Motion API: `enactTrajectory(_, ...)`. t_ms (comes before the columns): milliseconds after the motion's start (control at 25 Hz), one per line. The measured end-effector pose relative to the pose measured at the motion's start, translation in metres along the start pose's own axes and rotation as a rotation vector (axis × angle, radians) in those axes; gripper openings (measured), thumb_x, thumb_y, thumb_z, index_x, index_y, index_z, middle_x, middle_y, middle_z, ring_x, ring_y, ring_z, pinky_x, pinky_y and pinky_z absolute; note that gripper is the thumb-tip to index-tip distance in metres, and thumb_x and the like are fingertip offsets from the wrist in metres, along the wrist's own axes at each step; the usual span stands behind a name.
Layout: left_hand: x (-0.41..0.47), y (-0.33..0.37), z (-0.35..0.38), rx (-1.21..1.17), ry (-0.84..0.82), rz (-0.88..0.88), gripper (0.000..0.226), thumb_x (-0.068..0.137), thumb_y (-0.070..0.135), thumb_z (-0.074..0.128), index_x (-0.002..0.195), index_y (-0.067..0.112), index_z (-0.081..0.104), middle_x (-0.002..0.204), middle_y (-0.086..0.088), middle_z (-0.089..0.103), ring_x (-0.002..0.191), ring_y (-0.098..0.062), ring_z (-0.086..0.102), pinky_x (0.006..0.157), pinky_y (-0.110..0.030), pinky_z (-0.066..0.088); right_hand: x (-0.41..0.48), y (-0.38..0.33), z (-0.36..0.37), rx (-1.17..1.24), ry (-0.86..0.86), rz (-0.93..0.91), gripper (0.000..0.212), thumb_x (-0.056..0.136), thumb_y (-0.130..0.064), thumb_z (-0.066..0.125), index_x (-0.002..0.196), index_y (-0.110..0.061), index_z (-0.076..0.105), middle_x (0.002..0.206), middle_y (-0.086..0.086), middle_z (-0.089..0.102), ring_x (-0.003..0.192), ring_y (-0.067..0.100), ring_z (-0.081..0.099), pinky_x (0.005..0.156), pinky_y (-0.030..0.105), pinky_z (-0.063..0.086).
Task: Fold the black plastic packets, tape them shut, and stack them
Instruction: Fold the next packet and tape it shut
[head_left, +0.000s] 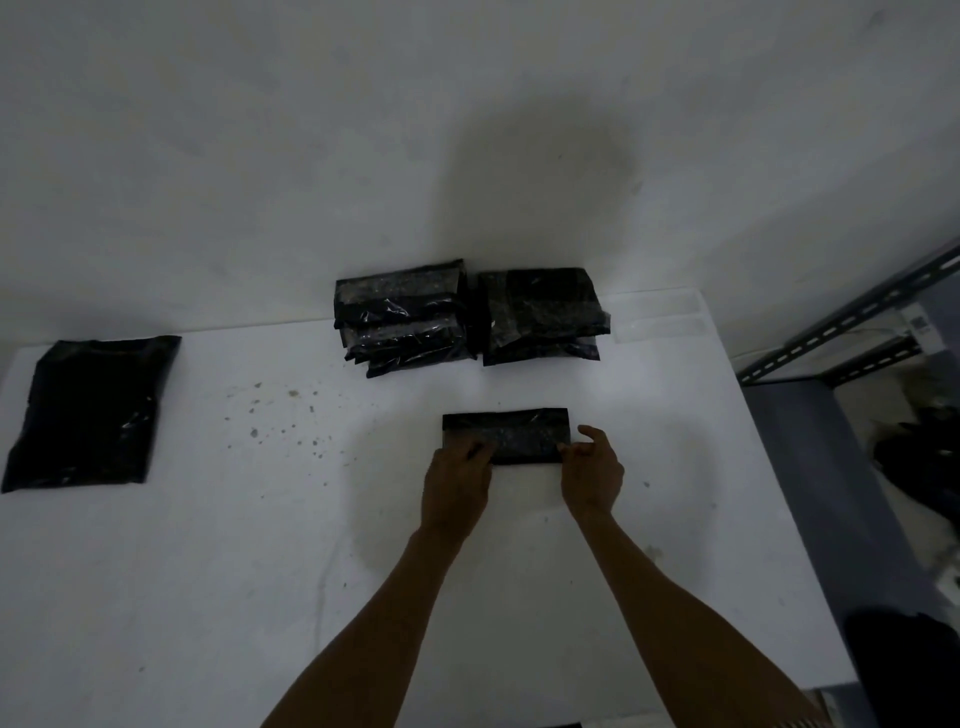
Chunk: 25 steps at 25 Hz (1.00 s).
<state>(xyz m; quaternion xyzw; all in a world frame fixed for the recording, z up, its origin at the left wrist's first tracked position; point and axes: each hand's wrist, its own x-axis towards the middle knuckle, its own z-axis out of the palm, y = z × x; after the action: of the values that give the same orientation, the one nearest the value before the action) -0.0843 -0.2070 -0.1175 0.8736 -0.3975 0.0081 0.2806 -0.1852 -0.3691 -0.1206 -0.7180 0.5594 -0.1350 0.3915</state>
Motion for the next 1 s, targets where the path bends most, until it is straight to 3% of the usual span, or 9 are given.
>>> enactTrajectory(80, 0.002, 0.001, 0.008, 0.047, -0.050, 0.093, 0.033, 0.072, 0.001, 0.081, 0.104, 0.007, 0.073, 0.107, -0.010, 0.068, 0.096, -0.028, 0.065, 0.077, -0.038, 0.059, 0.001, 0.002, 0.000, -0.008, 0.007, -0.022, 0.038, 0.088, -0.021, 0.072, 0.124, -0.018, 0.060, 0.097, 0.004, 0.074, 0.089, 0.022, 0.069, 0.084, 0.041, 0.056)
enactTrajectory(240, 0.006, -0.003, 0.017, 0.048, -0.056, 0.045, 0.035, 0.065, -0.003, 0.085, 0.097, 0.008, 0.075, 0.104, -0.010, 0.070, 0.097, -0.028, 0.066, 0.076, -0.038, 0.060, 0.007, 0.004, -0.001, 0.013, 0.002, -0.073, 0.036, 0.089, -0.022, 0.071, 0.124, -0.017, 0.061, 0.092, 0.002, 0.074, 0.084, 0.018, 0.069, 0.082, 0.038, 0.057)
enactTrajectory(440, 0.016, -0.002, 0.021, 0.051, -0.075, 0.052, 0.038, 0.065, -0.007, 0.084, 0.100, 0.005, 0.075, 0.106, -0.013, 0.070, 0.099, -0.030, 0.066, 0.080, -0.037, 0.060, 0.020, 0.005, -0.005, 0.086, 0.049, -0.169, 0.035, 0.092, -0.038, 0.065, 0.119, -0.016, 0.064, 0.094, -0.001, 0.070, 0.076, 0.010, 0.066, 0.073, 0.027, 0.055)
enactTrajectory(520, 0.020, -0.002, 0.025, 0.052, -0.084, 0.045, 0.038, 0.065, -0.008, 0.083, 0.100, 0.004, 0.075, 0.108, -0.014, 0.070, 0.100, -0.031, 0.066, 0.082, -0.038, 0.059, 0.031, 0.007, -0.008, 0.072, 0.097, -0.170, 0.030, 0.095, -0.036, 0.062, 0.117, -0.015, 0.063, 0.097, 0.002, 0.069, 0.075, 0.012, 0.064, 0.074, 0.029, 0.055)
enactTrajectory(680, 0.029, 0.001, 0.032, 0.039, -0.107, 0.049, 0.037, 0.068, -0.007, 0.082, 0.103, 0.003, 0.074, 0.111, -0.014, 0.069, 0.104, -0.030, 0.065, 0.087, -0.038, 0.057, 0.063, 0.016, -0.020, -0.057, 0.164, -0.207, 0.026, 0.095, -0.020, 0.061, 0.119, -0.010, 0.063, 0.106, 0.011, 0.066, 0.091, 0.026, 0.065, 0.085, 0.040, 0.054)
enactTrajectory(840, 0.036, 0.004, 0.039, 0.031, -0.119, 0.052, 0.034, 0.077, 0.001, 0.078, 0.110, 0.004, 0.071, 0.116, -0.011, 0.066, 0.106, -0.027, 0.061, 0.087, -0.038, 0.056, 0.119, 0.012, -0.041, -0.183, 0.176, -0.171, 0.031, 0.096, -0.021, 0.058, 0.123, -0.008, 0.060, 0.117, 0.016, 0.063, 0.107, 0.033, 0.059, 0.095, 0.046, 0.049)
enactTrajectory(1000, 0.037, 0.003, 0.046, 0.030, -0.085, 0.066, 0.028, 0.093, 0.014, 0.056, 0.118, 0.006, 0.067, 0.124, -0.008, 0.062, 0.113, -0.023, 0.057, 0.093, -0.033, 0.051, 0.180, 0.002, -0.061, -0.289, 0.192, -0.173, 0.036, 0.094, -0.024, 0.058, 0.128, -0.009, 0.058, 0.125, 0.017, 0.059, 0.115, 0.036, 0.054, 0.097, 0.049, 0.045)
